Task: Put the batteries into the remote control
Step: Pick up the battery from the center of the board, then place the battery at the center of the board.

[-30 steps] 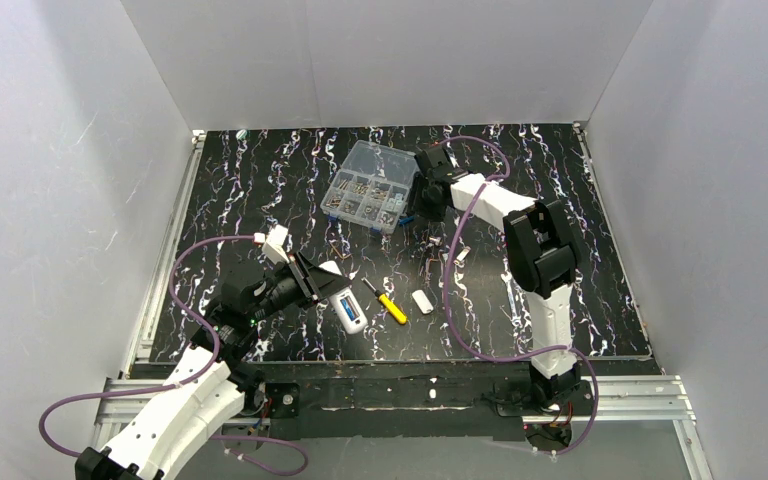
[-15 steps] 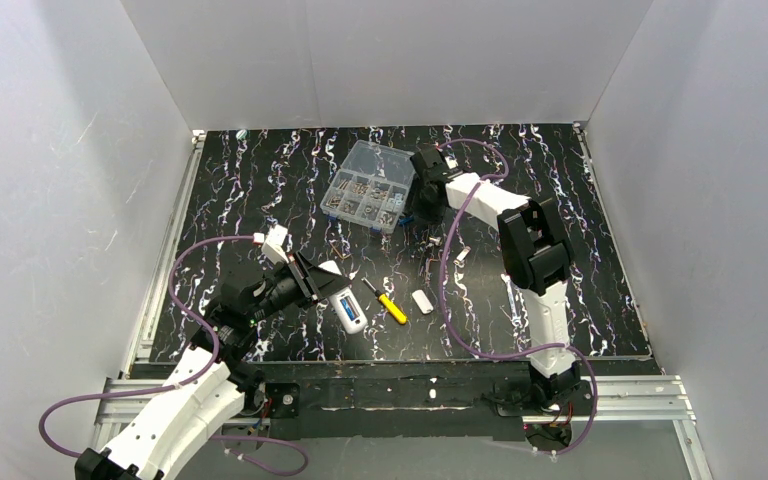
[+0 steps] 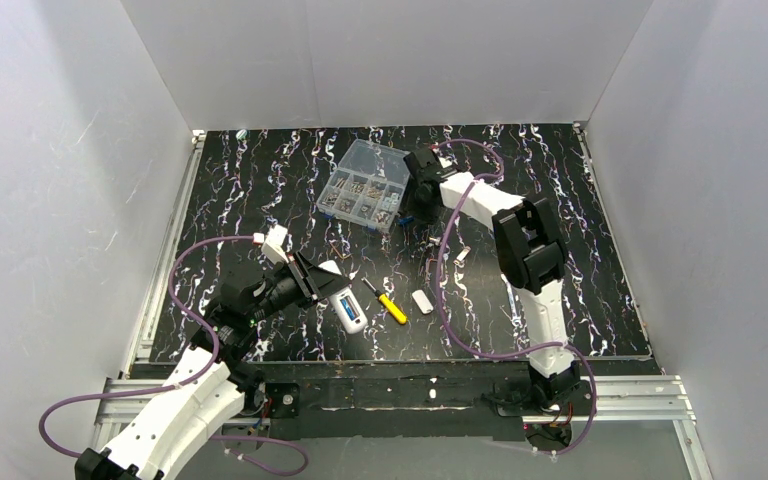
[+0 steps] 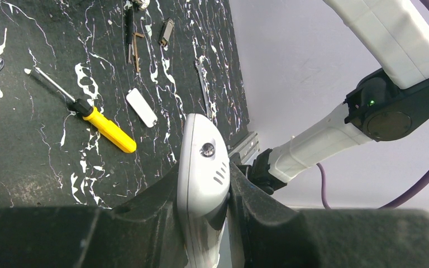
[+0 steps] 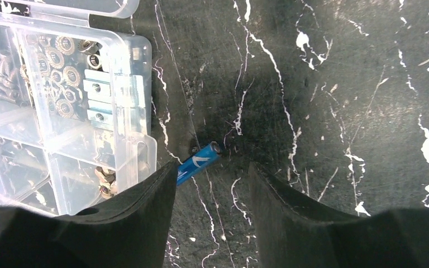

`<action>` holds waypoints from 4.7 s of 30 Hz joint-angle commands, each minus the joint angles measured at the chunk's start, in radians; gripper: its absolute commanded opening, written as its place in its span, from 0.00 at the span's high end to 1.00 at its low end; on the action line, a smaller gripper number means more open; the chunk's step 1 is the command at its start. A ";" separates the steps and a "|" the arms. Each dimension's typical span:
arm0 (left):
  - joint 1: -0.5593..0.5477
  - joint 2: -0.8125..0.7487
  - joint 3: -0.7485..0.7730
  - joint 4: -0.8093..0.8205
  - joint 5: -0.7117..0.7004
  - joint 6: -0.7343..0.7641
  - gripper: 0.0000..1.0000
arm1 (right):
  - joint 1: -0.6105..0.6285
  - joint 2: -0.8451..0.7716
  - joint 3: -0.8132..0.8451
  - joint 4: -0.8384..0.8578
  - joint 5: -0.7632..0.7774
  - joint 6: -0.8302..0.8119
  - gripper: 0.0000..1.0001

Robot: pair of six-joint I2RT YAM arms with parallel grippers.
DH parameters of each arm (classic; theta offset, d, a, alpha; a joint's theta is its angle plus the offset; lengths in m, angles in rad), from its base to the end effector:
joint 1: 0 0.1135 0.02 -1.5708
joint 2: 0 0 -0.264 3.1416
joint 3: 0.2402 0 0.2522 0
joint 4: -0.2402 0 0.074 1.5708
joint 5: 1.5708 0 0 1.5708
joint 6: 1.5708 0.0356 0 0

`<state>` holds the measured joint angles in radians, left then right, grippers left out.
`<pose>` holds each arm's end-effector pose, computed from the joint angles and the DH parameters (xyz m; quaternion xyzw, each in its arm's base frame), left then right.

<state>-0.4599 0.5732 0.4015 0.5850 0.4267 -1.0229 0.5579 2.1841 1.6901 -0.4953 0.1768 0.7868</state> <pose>0.1254 -0.0786 0.3167 0.0218 0.5628 -0.6379 0.5252 0.4071 0.2467 0.1749 0.1341 0.9452 0.1117 0.2761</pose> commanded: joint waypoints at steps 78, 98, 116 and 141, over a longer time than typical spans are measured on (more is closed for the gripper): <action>-0.004 0.075 0.022 0.313 0.073 0.095 1.00 | 0.077 -0.612 -0.471 0.245 -0.355 -0.577 0.99; -0.014 0.322 0.123 0.805 0.186 0.173 1.00 | 0.273 -1.175 -0.653 0.254 -0.480 -0.655 0.99; -0.056 0.398 0.133 0.795 -0.037 0.030 1.00 | 0.382 -0.994 -0.401 0.003 -0.340 -0.505 0.99; -0.068 0.331 0.300 0.777 0.510 0.414 1.00 | 0.381 -1.291 -0.571 0.173 0.025 -0.558 0.99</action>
<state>-0.5198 0.9497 0.6388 1.3331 0.7792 -0.7525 0.9371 0.8825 1.1511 -0.3817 0.1387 0.2573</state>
